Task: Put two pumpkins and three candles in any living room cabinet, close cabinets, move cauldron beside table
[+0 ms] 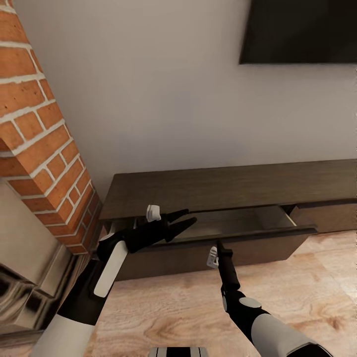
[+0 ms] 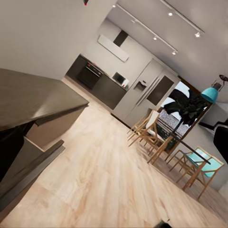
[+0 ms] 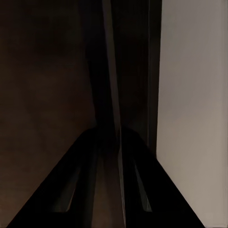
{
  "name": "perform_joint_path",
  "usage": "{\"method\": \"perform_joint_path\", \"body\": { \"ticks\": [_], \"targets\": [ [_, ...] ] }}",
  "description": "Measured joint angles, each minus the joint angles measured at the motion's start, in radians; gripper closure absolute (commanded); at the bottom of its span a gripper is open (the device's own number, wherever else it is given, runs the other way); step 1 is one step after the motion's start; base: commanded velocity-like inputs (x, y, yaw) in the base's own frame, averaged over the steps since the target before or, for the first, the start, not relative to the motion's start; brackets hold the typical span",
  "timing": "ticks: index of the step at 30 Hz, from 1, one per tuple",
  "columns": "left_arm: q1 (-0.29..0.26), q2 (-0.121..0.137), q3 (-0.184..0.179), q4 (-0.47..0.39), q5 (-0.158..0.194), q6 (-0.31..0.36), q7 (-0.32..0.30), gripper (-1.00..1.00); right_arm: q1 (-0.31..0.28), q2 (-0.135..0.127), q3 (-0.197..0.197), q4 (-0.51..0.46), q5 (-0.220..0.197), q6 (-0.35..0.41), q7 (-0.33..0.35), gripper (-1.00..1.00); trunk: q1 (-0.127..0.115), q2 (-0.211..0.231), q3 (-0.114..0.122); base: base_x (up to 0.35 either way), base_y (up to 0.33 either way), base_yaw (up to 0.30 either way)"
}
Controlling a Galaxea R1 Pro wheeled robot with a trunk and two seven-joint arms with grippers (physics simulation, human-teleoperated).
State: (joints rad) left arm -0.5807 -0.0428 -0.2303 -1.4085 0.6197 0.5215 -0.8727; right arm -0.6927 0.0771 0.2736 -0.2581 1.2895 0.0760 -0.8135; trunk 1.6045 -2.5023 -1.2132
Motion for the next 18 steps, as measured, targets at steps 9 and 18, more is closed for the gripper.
{"method": "perform_joint_path", "body": {
  "ticks": [9,18],
  "targets": [
    [0.000,0.001,0.000,0.000,0.000,0.000,-0.003,-1.00,0.000,-0.006,0.001,0.000,0.001,-0.001,0.000,1.00,0.000,0.000,0.000,-0.145,0.000,0.000],
    [0.000,0.002,0.000,0.000,0.000,0.000,-0.005,-1.00,0.000,-0.006,0.001,-0.001,0.001,-0.001,0.000,1.00,0.000,0.000,0.000,-0.027,0.000,0.000]
  ]
}}
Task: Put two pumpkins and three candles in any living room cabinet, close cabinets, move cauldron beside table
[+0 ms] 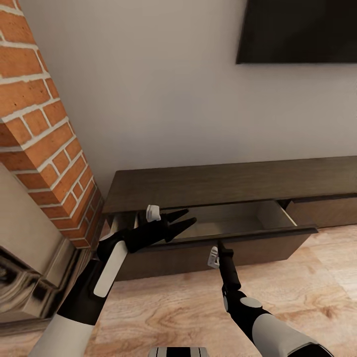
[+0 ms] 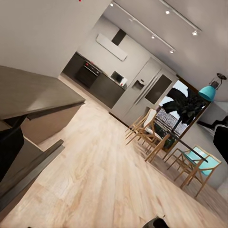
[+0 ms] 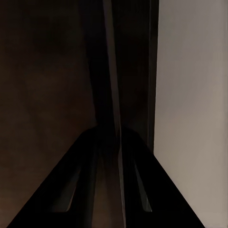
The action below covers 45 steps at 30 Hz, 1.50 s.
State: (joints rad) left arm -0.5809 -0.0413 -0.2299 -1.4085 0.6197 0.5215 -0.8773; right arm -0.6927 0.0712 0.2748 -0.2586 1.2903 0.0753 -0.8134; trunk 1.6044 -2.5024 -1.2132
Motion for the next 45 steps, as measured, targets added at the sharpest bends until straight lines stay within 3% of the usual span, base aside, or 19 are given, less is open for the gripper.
{"method": "perform_joint_path", "body": {
  "ticks": [31,45],
  "targets": [
    [0.000,0.000,0.000,0.000,0.000,0.000,-0.001,-1.00,0.001,-0.013,0.001,0.003,-0.002,0.001,-0.011,1.00,0.000,0.000,0.000,-0.137,0.000,0.000],
    [0.001,0.001,0.000,0.000,0.000,0.000,-0.002,-1.00,-0.003,-0.014,0.002,0.005,-0.003,0.000,-0.007,1.00,0.000,0.000,0.000,-0.021,0.000,0.000]
  ]
}}
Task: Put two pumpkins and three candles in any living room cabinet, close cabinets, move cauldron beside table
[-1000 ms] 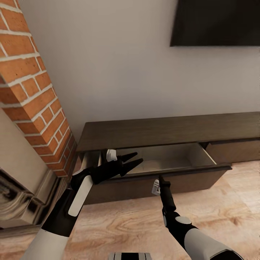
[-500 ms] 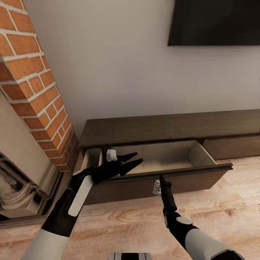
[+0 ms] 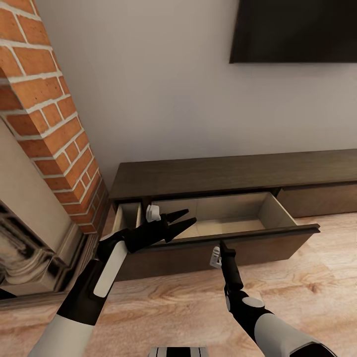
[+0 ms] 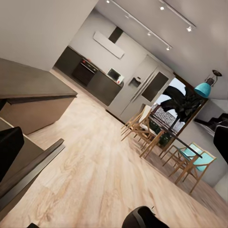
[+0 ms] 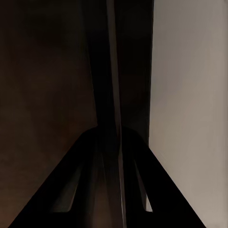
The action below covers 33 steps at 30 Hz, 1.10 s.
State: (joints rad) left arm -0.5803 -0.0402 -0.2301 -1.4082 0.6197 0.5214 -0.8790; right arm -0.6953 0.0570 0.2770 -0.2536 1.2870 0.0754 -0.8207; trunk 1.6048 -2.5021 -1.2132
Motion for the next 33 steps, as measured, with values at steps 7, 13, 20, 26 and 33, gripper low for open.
{"method": "perform_joint_path", "body": {
  "ticks": [7,13,20,26,33],
  "targets": [
    [0.000,0.000,0.000,0.000,0.000,0.000,0.000,-1.00,0.000,0.000,0.000,0.000,0.000,0.000,0.000,1.00,0.000,0.000,0.000,0.000,0.000,0.000],
    [-0.001,0.000,0.000,0.000,0.000,0.000,0.000,-1.00,0.000,0.000,0.000,0.000,0.000,0.000,0.000,1.00,0.000,0.000,0.000,0.000,0.000,0.000],
    [-0.001,0.000,0.000,0.000,0.000,0.000,0.000,-1.00,0.000,0.000,0.000,0.000,-0.001,0.001,0.000,1.00,0.000,0.000,0.000,0.000,0.000,0.000],
    [0.000,0.000,0.000,0.000,0.000,-0.001,0.000,-1.00,0.003,0.026,0.029,-0.004,0.014,-0.004,0.002,-1.00,0.000,0.000,0.000,0.000,0.000,0.000],
    [-0.001,0.000,0.000,0.000,0.000,0.000,0.000,-1.00,0.003,0.028,0.029,-0.004,0.014,-0.005,0.003,-1.00,0.000,0.000,0.000,0.000,0.000,0.000]
  ]
}}
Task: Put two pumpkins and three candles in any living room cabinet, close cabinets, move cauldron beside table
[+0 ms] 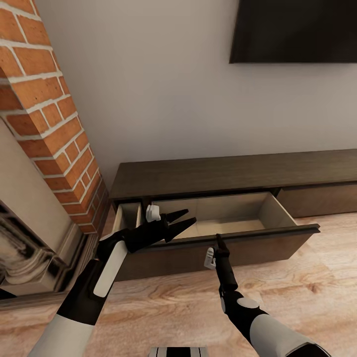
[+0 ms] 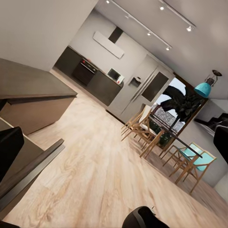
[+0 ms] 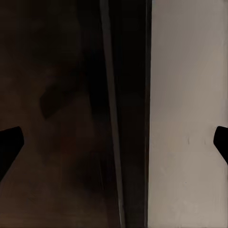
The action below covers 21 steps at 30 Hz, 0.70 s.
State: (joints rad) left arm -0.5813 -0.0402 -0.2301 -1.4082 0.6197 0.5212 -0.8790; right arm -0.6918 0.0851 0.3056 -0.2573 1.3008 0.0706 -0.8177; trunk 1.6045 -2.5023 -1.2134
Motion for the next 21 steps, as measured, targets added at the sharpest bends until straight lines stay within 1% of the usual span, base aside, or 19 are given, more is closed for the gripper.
{"method": "perform_joint_path", "body": {
  "ticks": [21],
  "targets": [
    [0.001,0.000,0.000,0.000,0.000,0.000,0.000,-1.00,0.000,-0.002,0.000,0.000,0.000,0.000,0.000,-1.00,0.000,0.000,0.000,0.000,0.000,0.000]
  ]
}}
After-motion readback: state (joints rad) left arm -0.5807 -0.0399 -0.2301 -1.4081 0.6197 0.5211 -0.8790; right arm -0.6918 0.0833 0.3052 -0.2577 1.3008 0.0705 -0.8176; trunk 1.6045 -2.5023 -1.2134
